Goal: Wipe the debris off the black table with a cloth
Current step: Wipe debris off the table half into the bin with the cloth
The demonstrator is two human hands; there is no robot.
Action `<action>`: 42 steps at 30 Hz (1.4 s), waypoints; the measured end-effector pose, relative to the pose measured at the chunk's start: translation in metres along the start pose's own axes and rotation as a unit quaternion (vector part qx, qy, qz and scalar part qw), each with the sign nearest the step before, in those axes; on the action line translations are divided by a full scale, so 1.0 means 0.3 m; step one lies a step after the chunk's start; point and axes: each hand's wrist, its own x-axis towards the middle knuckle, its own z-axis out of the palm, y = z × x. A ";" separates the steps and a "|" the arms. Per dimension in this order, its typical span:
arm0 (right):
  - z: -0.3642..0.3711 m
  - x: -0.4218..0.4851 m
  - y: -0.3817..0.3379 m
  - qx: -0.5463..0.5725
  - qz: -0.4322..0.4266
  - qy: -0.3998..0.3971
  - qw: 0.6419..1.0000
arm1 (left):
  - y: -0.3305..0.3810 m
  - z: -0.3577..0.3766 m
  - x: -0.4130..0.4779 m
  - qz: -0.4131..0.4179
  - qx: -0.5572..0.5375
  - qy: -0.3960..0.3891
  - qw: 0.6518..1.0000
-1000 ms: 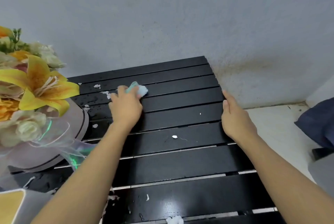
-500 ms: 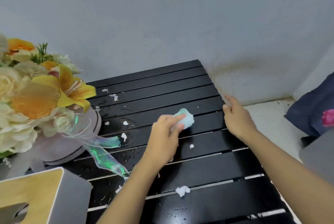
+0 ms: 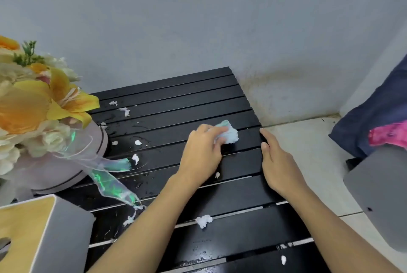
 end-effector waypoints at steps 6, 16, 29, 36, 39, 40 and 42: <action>0.009 0.022 0.018 0.034 0.011 0.001 0.999 | -0.152 -0.014 0.293 -0.209 0.131 0.023 0.969; 0.012 0.038 0.025 0.063 0.026 0.004 0.998 | 0.055 0.073 0.041 0.058 0.022 -0.126 0.990; -0.124 -0.313 0.113 0.151 0.053 -0.108 0.981 | -0.170 -0.091 -0.001 -0.190 0.118 0.009 0.975; -0.091 -0.330 0.115 0.028 0.092 -0.045 0.994 | 0.085 -0.038 -0.214 0.038 -0.060 -0.146 0.987; -0.091 -0.332 0.104 -0.028 0.096 -0.031 0.995 | 0.094 -0.015 -0.102 -0.001 -0.092 -0.105 0.990; -0.089 -0.332 0.103 -0.041 0.094 -0.025 0.994 | 0.088 0.006 -0.042 -0.033 -0.081 -0.074 0.993; -0.090 -0.335 0.102 -0.062 0.096 -0.017 0.993 | 0.093 0.061 0.060 -0.091 -0.023 -0.049 0.994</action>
